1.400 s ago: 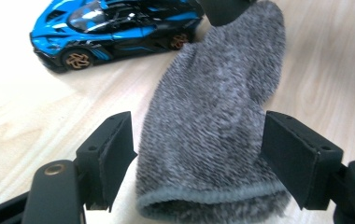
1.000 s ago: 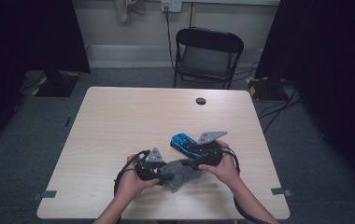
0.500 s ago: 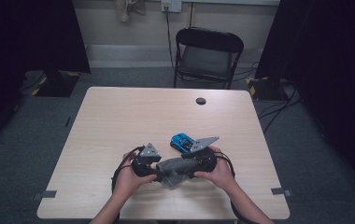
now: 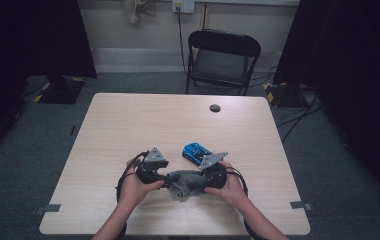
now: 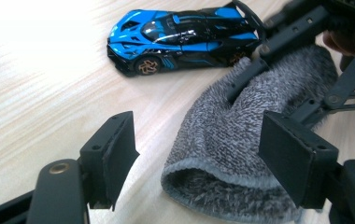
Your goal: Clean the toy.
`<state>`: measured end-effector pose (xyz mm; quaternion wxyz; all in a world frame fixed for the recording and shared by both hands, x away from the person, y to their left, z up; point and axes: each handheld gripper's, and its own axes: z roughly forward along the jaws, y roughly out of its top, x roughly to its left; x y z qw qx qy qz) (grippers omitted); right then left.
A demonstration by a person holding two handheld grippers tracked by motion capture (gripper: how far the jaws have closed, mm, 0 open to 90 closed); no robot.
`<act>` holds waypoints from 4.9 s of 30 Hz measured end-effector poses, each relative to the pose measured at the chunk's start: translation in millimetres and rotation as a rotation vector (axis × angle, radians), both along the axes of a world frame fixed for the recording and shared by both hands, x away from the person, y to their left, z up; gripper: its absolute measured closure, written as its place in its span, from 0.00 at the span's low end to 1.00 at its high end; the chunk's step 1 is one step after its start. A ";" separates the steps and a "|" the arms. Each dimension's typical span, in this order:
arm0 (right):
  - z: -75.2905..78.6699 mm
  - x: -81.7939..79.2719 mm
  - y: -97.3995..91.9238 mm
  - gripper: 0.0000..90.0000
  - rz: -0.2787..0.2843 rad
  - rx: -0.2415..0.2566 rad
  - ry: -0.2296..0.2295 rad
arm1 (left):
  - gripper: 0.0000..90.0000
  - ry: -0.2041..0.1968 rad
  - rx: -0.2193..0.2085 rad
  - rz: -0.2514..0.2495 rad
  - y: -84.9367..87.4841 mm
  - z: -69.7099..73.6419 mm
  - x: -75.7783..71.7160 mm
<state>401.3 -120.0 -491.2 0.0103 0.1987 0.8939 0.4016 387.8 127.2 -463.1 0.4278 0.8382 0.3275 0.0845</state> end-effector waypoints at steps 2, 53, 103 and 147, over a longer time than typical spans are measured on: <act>0.3 -0.5 -0.8 0.77 -0.008 0.004 0.016 | 0.30 -0.006 -0.006 0.007 -0.4 1.3 2.1; 13.6 -16.2 -102.0 0.72 -0.117 -0.049 0.027 | 0.25 -0.060 0.016 -0.036 -106.4 -14.1 68.9; 15.3 -1.2 -106.8 0.84 -0.217 -0.065 0.062 | 0.06 -0.054 0.017 -0.041 -97.5 -26.6 81.0; 16.8 11.3 -102.0 0.85 -0.431 -0.102 0.012 | 0.07 -0.052 0.021 -0.032 -97.4 -26.3 80.0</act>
